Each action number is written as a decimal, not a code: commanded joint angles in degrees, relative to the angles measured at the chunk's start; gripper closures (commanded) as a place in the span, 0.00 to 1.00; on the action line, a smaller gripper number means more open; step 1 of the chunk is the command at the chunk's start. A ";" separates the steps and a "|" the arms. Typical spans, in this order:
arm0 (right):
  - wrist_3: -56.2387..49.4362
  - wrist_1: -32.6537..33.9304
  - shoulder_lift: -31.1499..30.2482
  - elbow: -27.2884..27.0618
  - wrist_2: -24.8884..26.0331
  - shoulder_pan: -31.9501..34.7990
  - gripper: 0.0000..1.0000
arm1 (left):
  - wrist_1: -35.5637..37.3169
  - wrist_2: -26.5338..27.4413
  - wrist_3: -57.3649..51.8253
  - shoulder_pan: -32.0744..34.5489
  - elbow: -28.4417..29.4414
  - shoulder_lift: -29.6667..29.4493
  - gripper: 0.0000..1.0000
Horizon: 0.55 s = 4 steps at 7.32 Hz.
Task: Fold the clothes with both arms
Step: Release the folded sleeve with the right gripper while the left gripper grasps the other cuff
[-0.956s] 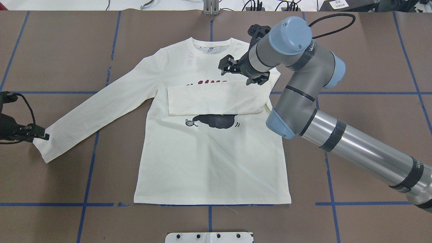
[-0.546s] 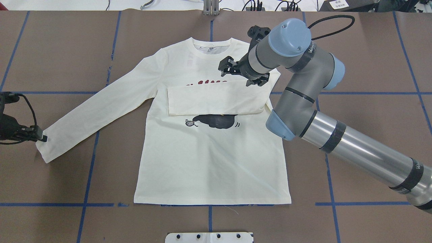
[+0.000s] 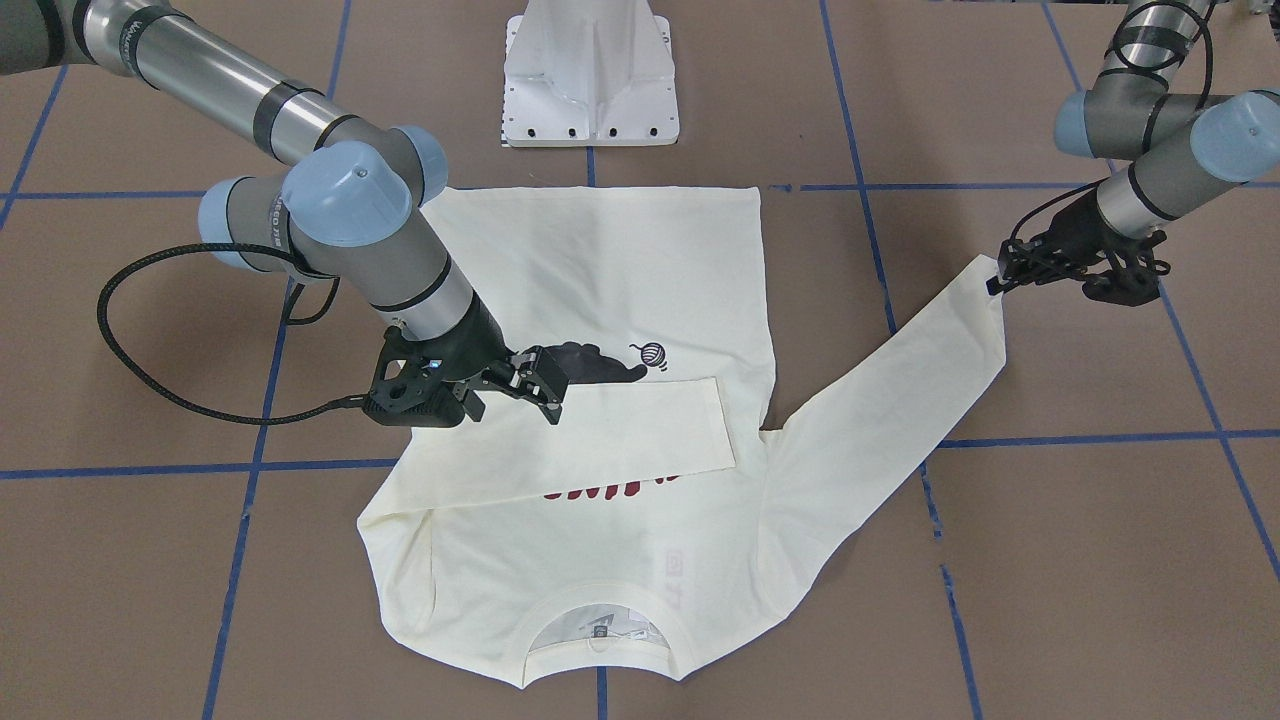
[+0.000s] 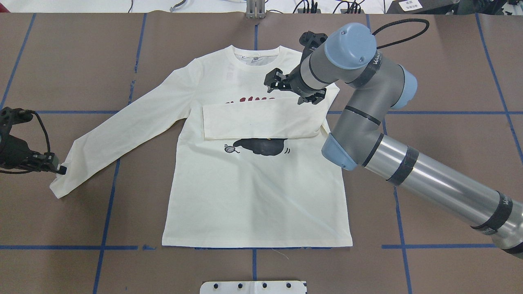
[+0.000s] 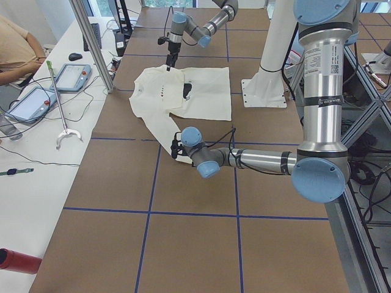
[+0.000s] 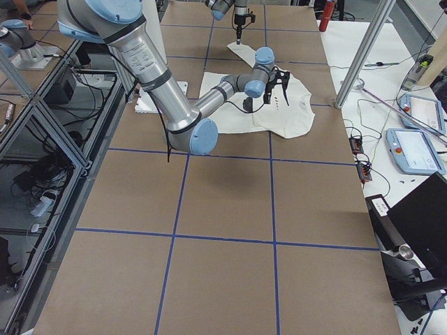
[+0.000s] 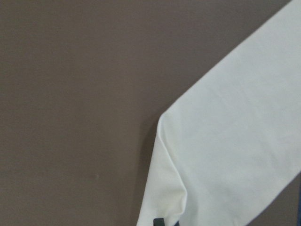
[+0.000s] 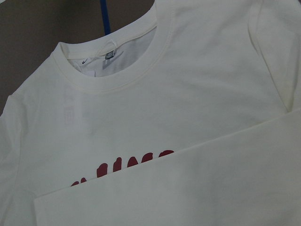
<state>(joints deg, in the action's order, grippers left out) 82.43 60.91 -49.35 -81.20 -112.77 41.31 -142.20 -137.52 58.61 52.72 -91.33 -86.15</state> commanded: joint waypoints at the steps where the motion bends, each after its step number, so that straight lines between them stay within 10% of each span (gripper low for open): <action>1: -0.25 0.00 -0.13 -0.45 -0.08 0.34 0.00 | 0.25 -2.22 7.58 -0.07 -3.66 -4.50 1.00; 4: -3.65 -2.61 -10.71 -9.82 -5.58 6.55 0.00 | 3.75 -2.15 35.00 -2.95 5.77 -32.41 1.00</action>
<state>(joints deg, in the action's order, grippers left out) 81.32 60.28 -54.08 -86.54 -114.97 44.56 -140.06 -140.08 83.27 51.72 -89.92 -107.76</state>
